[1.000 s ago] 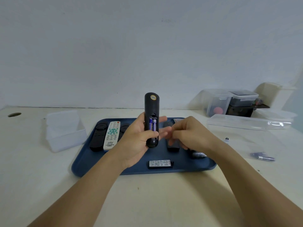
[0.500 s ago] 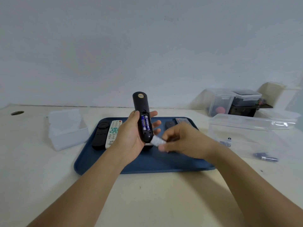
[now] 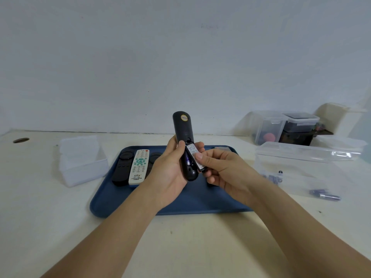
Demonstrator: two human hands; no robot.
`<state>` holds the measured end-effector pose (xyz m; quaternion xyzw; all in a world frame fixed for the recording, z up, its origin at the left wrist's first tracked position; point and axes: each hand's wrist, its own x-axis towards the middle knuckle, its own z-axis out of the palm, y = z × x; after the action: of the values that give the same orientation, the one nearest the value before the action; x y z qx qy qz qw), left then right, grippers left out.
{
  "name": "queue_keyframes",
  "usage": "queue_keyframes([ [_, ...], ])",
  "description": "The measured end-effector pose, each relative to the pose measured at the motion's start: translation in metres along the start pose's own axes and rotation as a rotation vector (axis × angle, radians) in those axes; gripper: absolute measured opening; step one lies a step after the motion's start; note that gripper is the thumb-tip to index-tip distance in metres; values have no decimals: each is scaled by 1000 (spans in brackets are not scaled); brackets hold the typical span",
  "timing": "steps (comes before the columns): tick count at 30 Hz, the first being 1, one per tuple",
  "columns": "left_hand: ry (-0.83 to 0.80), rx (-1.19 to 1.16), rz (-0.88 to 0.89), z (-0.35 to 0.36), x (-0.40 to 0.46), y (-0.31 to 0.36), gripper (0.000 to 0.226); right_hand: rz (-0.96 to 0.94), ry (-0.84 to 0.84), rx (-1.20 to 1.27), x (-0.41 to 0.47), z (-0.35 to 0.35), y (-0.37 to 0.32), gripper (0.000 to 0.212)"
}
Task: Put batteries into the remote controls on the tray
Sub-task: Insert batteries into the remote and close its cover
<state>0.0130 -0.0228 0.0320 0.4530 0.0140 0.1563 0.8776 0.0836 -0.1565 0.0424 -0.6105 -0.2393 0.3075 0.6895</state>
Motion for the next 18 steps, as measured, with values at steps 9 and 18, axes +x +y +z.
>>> queue_keyframes([
  [9,-33,199,86,0,-3,-4,35,104,-36,157,-1,-1,6,32],
  [18,-72,73,23,1,-4,0,28,122,-71,225,0,1,4,34],
])
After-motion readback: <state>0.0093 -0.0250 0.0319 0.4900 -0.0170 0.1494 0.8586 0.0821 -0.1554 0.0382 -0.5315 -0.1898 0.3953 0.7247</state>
